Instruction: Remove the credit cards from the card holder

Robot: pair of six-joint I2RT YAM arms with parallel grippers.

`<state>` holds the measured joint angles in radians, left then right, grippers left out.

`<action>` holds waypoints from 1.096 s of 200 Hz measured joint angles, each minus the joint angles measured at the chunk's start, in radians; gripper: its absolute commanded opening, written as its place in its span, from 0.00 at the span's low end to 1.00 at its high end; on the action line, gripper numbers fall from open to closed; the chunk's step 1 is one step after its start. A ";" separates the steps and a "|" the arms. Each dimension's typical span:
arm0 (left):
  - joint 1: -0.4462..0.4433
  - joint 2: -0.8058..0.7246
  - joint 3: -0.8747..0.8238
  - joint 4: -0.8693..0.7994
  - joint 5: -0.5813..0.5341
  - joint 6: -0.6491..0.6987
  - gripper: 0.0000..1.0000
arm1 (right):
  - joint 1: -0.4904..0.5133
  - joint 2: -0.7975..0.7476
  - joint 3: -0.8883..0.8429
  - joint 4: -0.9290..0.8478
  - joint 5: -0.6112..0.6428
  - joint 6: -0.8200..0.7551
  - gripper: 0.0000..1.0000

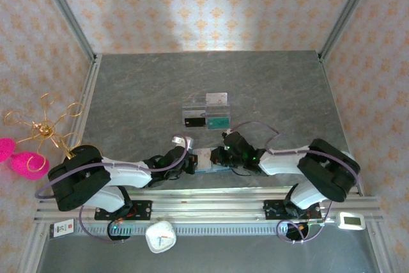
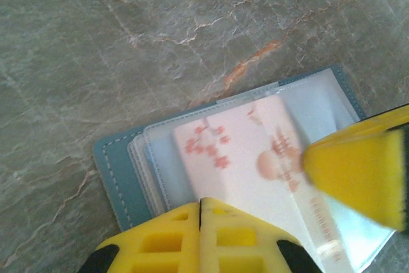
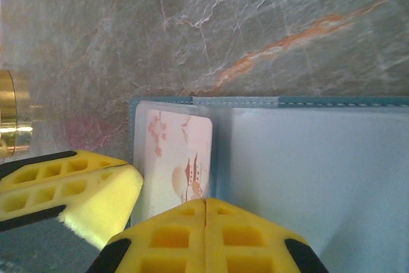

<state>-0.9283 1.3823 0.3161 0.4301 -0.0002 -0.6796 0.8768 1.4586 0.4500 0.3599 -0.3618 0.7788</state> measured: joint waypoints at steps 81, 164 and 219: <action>-0.019 -0.072 0.050 -0.084 0.020 0.030 0.00 | 0.000 -0.050 -0.021 -0.034 0.029 0.003 0.00; -0.034 0.064 0.095 -0.072 0.002 0.034 0.00 | 0.000 -0.039 -0.039 -0.029 0.029 0.003 0.04; -0.034 0.103 0.095 -0.013 0.011 0.034 0.00 | 0.001 -0.005 -0.047 0.050 0.003 0.011 0.24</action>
<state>-0.9623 1.4849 0.4107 0.4171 0.0105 -0.6453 0.8780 1.4532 0.4034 0.4095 -0.3592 0.7895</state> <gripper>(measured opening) 0.044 0.235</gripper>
